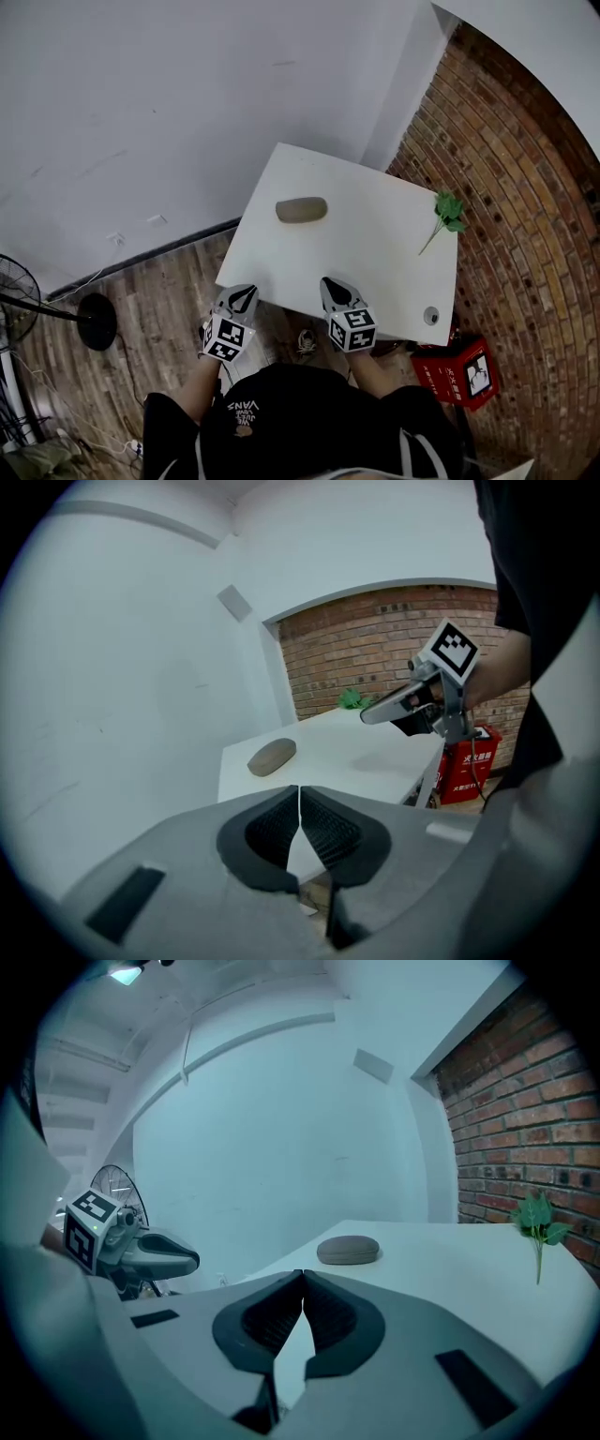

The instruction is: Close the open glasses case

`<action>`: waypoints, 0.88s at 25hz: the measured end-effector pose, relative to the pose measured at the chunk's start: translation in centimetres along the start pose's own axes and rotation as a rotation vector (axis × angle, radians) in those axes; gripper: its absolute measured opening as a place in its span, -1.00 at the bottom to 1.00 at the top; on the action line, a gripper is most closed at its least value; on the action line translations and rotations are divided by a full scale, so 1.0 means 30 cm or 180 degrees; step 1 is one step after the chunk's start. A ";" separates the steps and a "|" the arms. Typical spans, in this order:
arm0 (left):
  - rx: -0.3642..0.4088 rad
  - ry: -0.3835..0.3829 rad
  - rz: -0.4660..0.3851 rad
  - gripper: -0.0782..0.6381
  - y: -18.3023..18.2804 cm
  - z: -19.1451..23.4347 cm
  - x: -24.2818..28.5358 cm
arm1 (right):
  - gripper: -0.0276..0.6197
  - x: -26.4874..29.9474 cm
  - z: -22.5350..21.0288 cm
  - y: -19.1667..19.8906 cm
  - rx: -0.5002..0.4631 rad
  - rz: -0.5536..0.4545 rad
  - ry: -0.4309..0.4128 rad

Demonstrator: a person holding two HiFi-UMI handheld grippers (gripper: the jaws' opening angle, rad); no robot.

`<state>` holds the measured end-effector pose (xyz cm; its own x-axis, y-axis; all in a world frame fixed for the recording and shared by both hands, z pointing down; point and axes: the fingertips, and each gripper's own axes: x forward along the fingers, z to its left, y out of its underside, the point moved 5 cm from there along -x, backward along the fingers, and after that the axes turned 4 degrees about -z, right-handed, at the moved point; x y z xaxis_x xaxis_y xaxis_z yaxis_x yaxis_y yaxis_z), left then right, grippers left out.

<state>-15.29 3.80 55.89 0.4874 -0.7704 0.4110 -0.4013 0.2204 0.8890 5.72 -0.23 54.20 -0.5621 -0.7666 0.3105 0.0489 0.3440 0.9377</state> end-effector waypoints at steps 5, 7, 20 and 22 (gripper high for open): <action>-0.0041 0.0107 0.0026 -0.77 0.061 -0.047 -0.088 | -0.91 -0.059 0.085 0.046 0.0033 0.0011 0.0057; -0.0044 0.0151 0.0032 -0.77 0.079 -0.071 -0.119 | -0.91 -0.081 0.118 0.068 0.0041 0.0034 0.0059; -0.0004 0.0272 0.0015 -0.77 0.153 -0.183 -0.265 | -0.92 -0.190 0.274 0.178 -0.0062 0.0176 0.0016; -0.0004 0.0279 -0.0002 -0.77 0.155 -0.197 -0.280 | -0.92 -0.206 0.285 0.188 -0.0092 0.0188 0.0013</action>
<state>-16.69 14.82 57.77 0.5538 -0.7151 0.4265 -0.4001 0.2207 0.8895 2.41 11.09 56.22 -0.5542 -0.7476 0.3660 0.1057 0.3729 0.9218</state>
